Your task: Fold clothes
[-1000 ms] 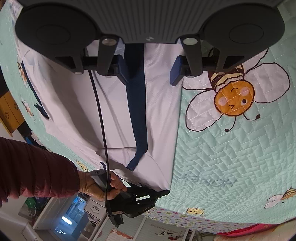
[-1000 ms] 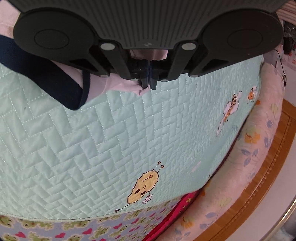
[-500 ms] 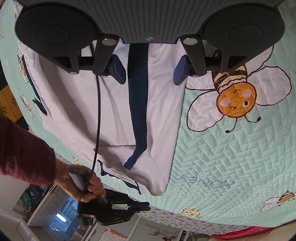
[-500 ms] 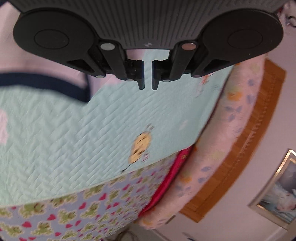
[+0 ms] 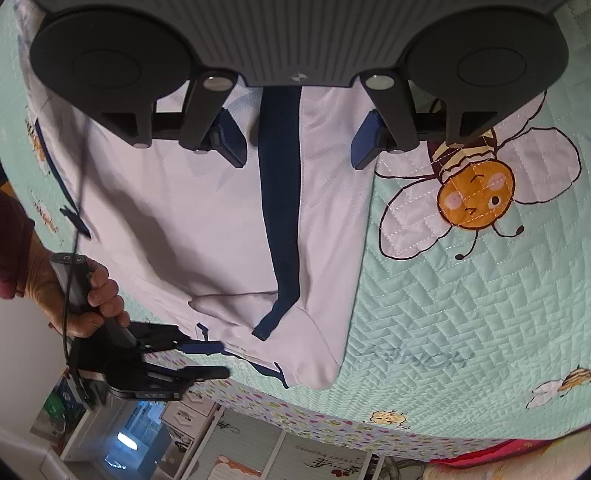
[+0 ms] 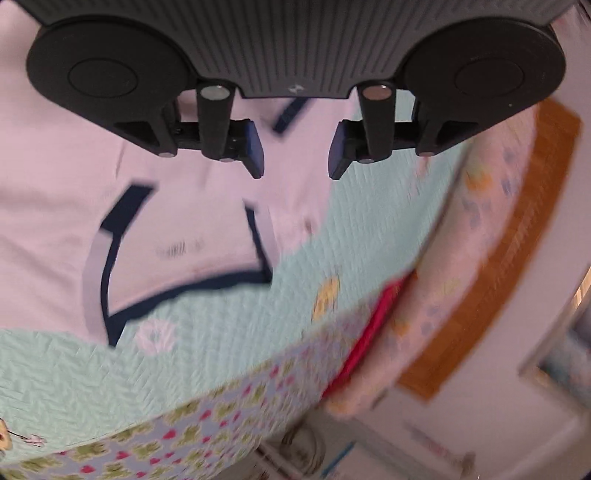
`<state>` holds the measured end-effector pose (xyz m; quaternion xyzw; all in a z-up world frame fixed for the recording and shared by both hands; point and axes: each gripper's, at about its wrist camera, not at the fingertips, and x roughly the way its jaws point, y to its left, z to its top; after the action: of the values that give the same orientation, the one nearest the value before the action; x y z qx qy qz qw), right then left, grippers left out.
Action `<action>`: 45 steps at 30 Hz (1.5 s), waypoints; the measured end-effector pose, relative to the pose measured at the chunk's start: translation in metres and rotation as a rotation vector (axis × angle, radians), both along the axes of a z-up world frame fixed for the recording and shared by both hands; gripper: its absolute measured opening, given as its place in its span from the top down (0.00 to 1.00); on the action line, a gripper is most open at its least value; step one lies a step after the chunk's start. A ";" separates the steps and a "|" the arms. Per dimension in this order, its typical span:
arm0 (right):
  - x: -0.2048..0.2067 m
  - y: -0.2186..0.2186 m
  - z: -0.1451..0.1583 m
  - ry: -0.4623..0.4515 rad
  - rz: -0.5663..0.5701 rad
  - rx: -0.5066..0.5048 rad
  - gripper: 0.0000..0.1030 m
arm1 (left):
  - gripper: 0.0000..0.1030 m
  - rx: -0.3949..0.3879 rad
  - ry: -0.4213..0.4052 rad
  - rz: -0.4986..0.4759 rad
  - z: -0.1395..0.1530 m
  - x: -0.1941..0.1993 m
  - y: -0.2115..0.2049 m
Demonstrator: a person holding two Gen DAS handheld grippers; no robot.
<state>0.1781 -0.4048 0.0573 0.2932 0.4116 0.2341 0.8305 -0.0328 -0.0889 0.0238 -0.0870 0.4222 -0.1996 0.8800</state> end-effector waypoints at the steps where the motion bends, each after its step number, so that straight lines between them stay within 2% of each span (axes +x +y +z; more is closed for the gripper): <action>1: 0.001 0.008 0.000 -0.010 0.040 -0.036 0.61 | 0.35 0.010 0.001 -0.002 0.001 0.000 -0.001; 4: 0.007 0.033 -0.001 -0.077 0.127 -0.187 0.59 | 0.35 0.028 0.013 0.005 0.002 0.001 -0.004; 6: 0.013 0.048 -0.008 -0.086 0.199 -0.272 0.58 | 0.35 0.015 0.037 0.026 0.005 0.004 -0.002; 10: 0.009 0.056 -0.019 -0.080 0.296 -0.330 0.58 | 0.35 -0.039 0.084 0.082 0.005 0.007 0.005; 12: 0.008 0.053 -0.018 -0.078 0.306 -0.333 0.69 | 0.35 -0.036 0.087 0.085 0.006 0.008 0.005; 13: 0.009 0.051 -0.017 -0.076 0.310 -0.328 0.85 | 0.35 -0.027 0.085 0.082 0.006 0.008 0.003; 14: 0.008 0.050 -0.016 -0.077 0.312 -0.321 0.95 | 0.35 -0.019 0.083 0.078 0.006 0.007 0.002; 16: 0.004 0.046 -0.012 -0.087 0.312 -0.296 1.00 | 0.35 -0.008 0.079 0.078 0.007 0.004 0.000; 24: -0.044 0.017 0.024 -0.165 0.267 -0.231 1.00 | 0.35 -0.015 0.111 0.116 0.012 0.004 0.005; 28: -0.087 0.002 0.027 -0.159 0.271 -0.281 1.00 | 0.35 -0.013 0.124 0.117 0.015 0.003 0.007; 32: -0.126 -0.006 0.012 -0.084 0.299 -0.352 1.00 | 0.35 0.011 0.125 0.099 0.018 0.002 0.008; 36: -0.129 -0.030 -0.008 0.028 0.093 -0.245 0.95 | 0.35 0.027 0.107 0.087 0.030 0.004 0.004; 38: -0.115 -0.037 -0.009 0.027 -0.002 -0.203 0.91 | 0.35 -0.004 0.045 0.062 0.046 0.008 0.000; 39: -0.108 -0.039 -0.009 0.022 -0.048 -0.184 0.87 | 0.35 -0.012 0.006 0.040 0.053 0.012 -0.006; 40: -0.100 -0.041 -0.009 0.017 -0.094 -0.164 0.71 | 0.35 -0.007 -0.040 0.005 0.059 0.018 -0.014; 41: -0.092 -0.044 -0.009 0.011 -0.139 -0.145 0.61 | 0.35 0.000 -0.087 -0.031 0.064 0.025 -0.023; 43: -0.077 -0.049 -0.009 0.001 -0.231 -0.106 0.60 | 0.34 0.028 -0.169 -0.095 0.069 0.043 -0.042; 45: -0.060 -0.054 -0.014 0.012 -0.278 -0.103 0.60 | 0.33 0.045 -0.193 -0.140 0.060 0.073 -0.062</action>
<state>0.1181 -0.4585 0.0435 0.3057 0.3834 0.0938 0.8665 0.0397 -0.1508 0.0838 -0.0180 0.3450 -0.2582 0.9022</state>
